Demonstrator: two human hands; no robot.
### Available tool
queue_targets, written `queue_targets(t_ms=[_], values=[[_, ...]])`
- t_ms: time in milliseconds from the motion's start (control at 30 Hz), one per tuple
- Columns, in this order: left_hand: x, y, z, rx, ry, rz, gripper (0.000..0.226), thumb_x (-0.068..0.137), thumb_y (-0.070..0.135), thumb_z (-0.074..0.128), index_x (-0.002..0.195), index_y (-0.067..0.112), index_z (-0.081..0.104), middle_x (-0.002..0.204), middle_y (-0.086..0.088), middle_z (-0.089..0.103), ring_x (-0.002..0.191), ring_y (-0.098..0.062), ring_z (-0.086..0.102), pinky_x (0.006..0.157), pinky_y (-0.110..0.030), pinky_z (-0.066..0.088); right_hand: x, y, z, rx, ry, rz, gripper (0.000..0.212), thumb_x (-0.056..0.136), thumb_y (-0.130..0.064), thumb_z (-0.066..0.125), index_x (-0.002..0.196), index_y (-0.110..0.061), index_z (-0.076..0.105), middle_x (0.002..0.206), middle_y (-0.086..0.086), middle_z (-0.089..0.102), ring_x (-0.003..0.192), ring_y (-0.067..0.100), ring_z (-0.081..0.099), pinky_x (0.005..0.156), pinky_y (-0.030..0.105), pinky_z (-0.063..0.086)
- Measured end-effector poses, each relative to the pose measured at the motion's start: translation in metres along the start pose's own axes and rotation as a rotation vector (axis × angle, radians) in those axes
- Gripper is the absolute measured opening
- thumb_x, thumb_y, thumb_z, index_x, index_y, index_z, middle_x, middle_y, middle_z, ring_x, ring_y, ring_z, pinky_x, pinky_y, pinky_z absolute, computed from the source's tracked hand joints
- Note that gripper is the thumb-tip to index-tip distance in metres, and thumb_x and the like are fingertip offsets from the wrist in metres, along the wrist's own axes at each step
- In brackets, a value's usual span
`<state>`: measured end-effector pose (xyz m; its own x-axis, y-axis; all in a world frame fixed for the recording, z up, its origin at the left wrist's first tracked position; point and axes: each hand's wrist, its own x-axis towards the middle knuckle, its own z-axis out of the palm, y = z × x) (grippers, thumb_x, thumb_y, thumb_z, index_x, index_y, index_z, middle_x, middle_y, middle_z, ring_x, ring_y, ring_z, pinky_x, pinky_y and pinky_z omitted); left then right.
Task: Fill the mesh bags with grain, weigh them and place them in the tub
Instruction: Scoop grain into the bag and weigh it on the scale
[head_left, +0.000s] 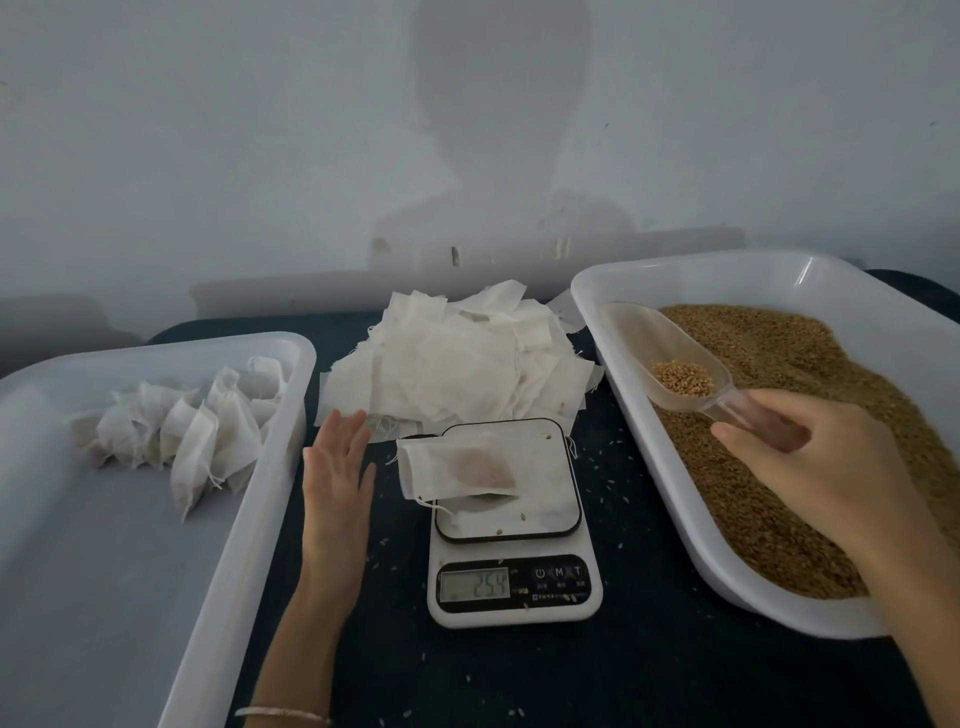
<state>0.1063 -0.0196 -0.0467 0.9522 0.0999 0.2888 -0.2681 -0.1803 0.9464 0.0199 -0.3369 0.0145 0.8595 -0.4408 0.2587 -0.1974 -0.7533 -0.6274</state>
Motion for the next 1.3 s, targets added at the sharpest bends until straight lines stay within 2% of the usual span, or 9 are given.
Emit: queue_targets(t_ms=[133, 233, 433, 667, 800, 900, 1000, 1133, 1300], values=[[-0.004, -0.019, -0.014, -0.04, 0.019, -0.141, 0.036, 0.103, 0.021, 0.039, 0.136, 0.008, 0.045, 0.141, -0.01, 0.05, 0.128, -0.004, 0.045, 0.105, -0.021, 0.036, 0.0, -0.001, 0.0, -0.007, 0.0, 0.006, 0.024, 0.082, -0.03, 0.071, 0.105, -0.026, 0.071, 0.073, -0.021, 0.061, 0.071, -0.006, 0.051, 0.056, 0.017, 0.033], [-0.01, -0.014, -0.018, -0.16, 0.088, -0.253, 0.027, 0.104, 0.033, 0.032, 0.119, 0.027, 0.054, 0.117, 0.007, 0.063, 0.113, -0.001, 0.058, 0.097, -0.027, 0.043, -0.001, -0.002, -0.001, -0.007, 0.012, 0.011, 0.025, 0.081, -0.029, 0.072, 0.106, -0.025, 0.071, 0.073, -0.025, 0.057, 0.07, -0.01, 0.047, 0.057, 0.015, 0.031], [-0.014, -0.004, -0.016, -0.104, 0.152, -0.28, 0.026, 0.103, 0.027, 0.038, 0.116, 0.014, 0.056, 0.106, -0.001, 0.065, 0.102, -0.01, 0.063, 0.082, -0.028, 0.049, -0.002, -0.006, -0.001, -0.027, 0.022, -0.002, 0.02, 0.081, -0.026, 0.073, 0.1, -0.023, 0.073, 0.068, -0.027, 0.053, 0.066, -0.01, 0.044, 0.054, 0.016, 0.028], [-0.012, 0.001, -0.009, 0.104, 0.042, -0.312, 0.02, 0.099, 0.036, 0.044, 0.094, 0.023, 0.058, 0.08, -0.002, 0.064, 0.065, -0.011, 0.055, 0.06, -0.029, 0.04, 0.0, -0.003, 0.003, -0.143, -0.089, 0.078, 0.026, 0.087, -0.031, 0.064, 0.112, -0.025, 0.065, 0.076, -0.018, 0.058, 0.068, -0.001, 0.051, 0.053, 0.019, 0.03], [-0.008, 0.003, 0.004, 0.253, -0.145, -0.33, 0.028, 0.097, 0.045, 0.043, 0.09, 0.023, 0.059, 0.069, 0.002, 0.064, 0.047, 0.001, 0.049, 0.05, -0.02, 0.038, 0.003, -0.003, 0.008, -0.221, -0.279, 0.135, 0.057, 0.093, -0.029, 0.057, 0.144, -0.02, 0.034, 0.097, -0.003, 0.061, 0.069, 0.01, 0.059, 0.057, 0.025, 0.044], [-0.005, 0.008, 0.017, 0.335, -0.204, -0.29, 0.022, 0.099, 0.038, 0.044, 0.087, 0.023, 0.056, 0.073, 0.003, 0.063, 0.053, -0.001, 0.052, 0.052, -0.018, 0.037, 0.002, -0.012, 0.006, -0.275, -0.419, 0.155, 0.063, 0.096, -0.032, 0.053, 0.15, -0.021, 0.023, 0.131, 0.006, 0.055, 0.085, 0.015, 0.061, 0.069, 0.027, 0.049], [0.001, 0.019, 0.028, 0.363, -0.224, -0.252, 0.02, 0.099, 0.024, 0.044, 0.08, 0.019, 0.05, 0.071, 0.003, 0.057, 0.058, -0.007, 0.052, 0.054, -0.022, 0.037, 0.001, -0.034, 0.001, -0.324, -0.286, -0.007, 0.057, 0.093, -0.029, 0.057, 0.145, -0.016, 0.037, 0.138, 0.006, 0.048, 0.116, 0.022, 0.051, 0.091, 0.034, 0.045], [0.014, 0.058, 0.02, 0.31, -0.218, -0.173, 0.022, 0.099, 0.021, 0.045, 0.078, 0.023, 0.048, 0.065, 0.003, 0.057, 0.058, -0.011, 0.055, 0.052, -0.025, 0.039, -0.002, -0.09, 0.004, -0.144, -0.144, -0.282, 0.044, 0.089, -0.028, 0.061, 0.132, -0.02, 0.054, 0.125, -0.002, 0.057, 0.112, 0.015, 0.052, 0.088, 0.031, 0.041], [0.053, 0.117, -0.05, 0.393, -0.027, -0.052, 0.023, 0.092, 0.013, 0.047, 0.072, 0.011, 0.056, 0.053, 0.002, 0.053, 0.05, -0.018, 0.045, 0.055, -0.03, 0.036, 0.018, -0.157, 0.053, 0.035, -0.314, -0.37, 0.035, 0.089, -0.033, 0.059, 0.123, -0.025, 0.06, 0.107, -0.01, 0.063, 0.102, 0.011, 0.059, 0.089, 0.032, 0.049]])
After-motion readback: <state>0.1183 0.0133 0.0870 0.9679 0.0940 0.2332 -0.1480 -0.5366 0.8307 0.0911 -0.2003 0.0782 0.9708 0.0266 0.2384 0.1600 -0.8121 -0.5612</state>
